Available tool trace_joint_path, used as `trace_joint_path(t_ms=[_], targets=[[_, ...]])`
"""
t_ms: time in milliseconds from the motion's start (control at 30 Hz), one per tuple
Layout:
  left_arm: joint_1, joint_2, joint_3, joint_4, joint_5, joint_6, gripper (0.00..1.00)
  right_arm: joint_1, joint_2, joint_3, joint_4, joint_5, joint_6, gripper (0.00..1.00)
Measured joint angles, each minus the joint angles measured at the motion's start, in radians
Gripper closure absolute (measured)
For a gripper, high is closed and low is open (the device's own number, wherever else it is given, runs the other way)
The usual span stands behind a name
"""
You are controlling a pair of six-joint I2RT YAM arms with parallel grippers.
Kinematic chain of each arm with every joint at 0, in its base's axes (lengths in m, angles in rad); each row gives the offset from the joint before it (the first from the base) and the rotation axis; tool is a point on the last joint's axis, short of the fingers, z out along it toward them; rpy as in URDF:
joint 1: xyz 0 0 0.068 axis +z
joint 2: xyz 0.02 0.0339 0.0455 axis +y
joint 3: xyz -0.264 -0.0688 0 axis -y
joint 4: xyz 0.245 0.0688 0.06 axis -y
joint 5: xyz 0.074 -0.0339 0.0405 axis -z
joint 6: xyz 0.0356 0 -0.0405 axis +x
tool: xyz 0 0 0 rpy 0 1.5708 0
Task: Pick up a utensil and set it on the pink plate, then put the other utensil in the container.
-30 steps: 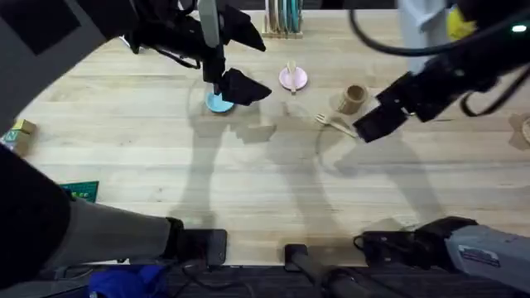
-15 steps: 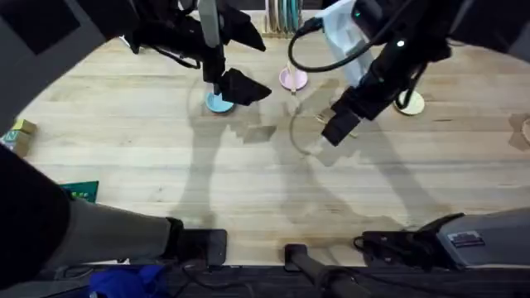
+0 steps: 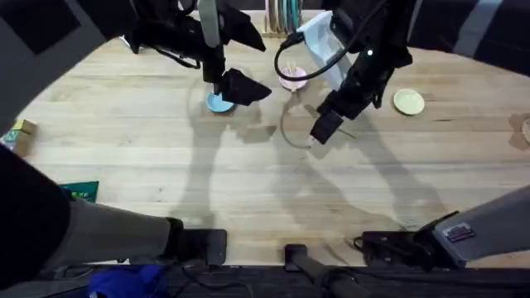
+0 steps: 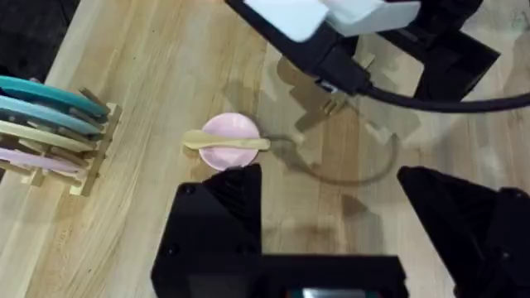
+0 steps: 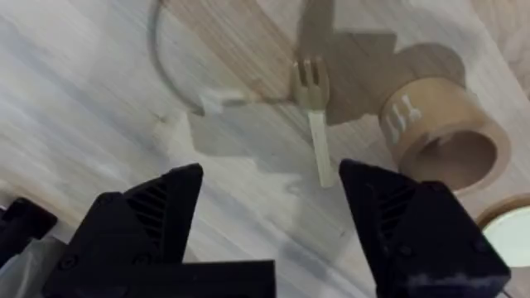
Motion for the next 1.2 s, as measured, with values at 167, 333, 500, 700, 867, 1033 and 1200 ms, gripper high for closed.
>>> trace_joint_path(t_ms=[167, 333, 500, 700, 867, 1033, 1200], targets=[[0.0, 0.0, 0.0, 0.0, 0.0, 0.0, 0.005, 0.001, 0.026, 0.0, 0.028, 0.0, -0.004, 0.004], [0.0, 0.0, 0.0, 0.0, 0.0, 0.0, 0.005, 0.003, 0.045, 0.004, 0.032, 0.0, -0.005, 0.005], [0.0, 0.0, 0.0, 0.0, 0.0, 0.0, 0.005, 0.003, 0.069, 0.016, 0.033, 0.001, -0.005, 0.006], [0.0, 0.0, 0.0, 0.0, 0.0, 0.0, 0.005, 0.005, 0.087, 0.018, 0.056, 0.016, -0.005, 0.006], [0.0, 0.0, 0.0, 0.0, 0.0, 0.0, 0.004, 0.005, 0.088, 0.018, 0.076, 0.016, -0.005, 0.006], [0.0, 0.0, 0.0, 0.0, 0.0, 0.0, 0.005, 0.007, 0.091, 0.018, 0.043, 0.009, -0.004, 0.005], [0.0, 0.0, 0.0, 0.0, 0.0, 0.0, 0.005, 0.018, 0.113, 0.014, 0.024, 0.0, -0.001, 0.005]])
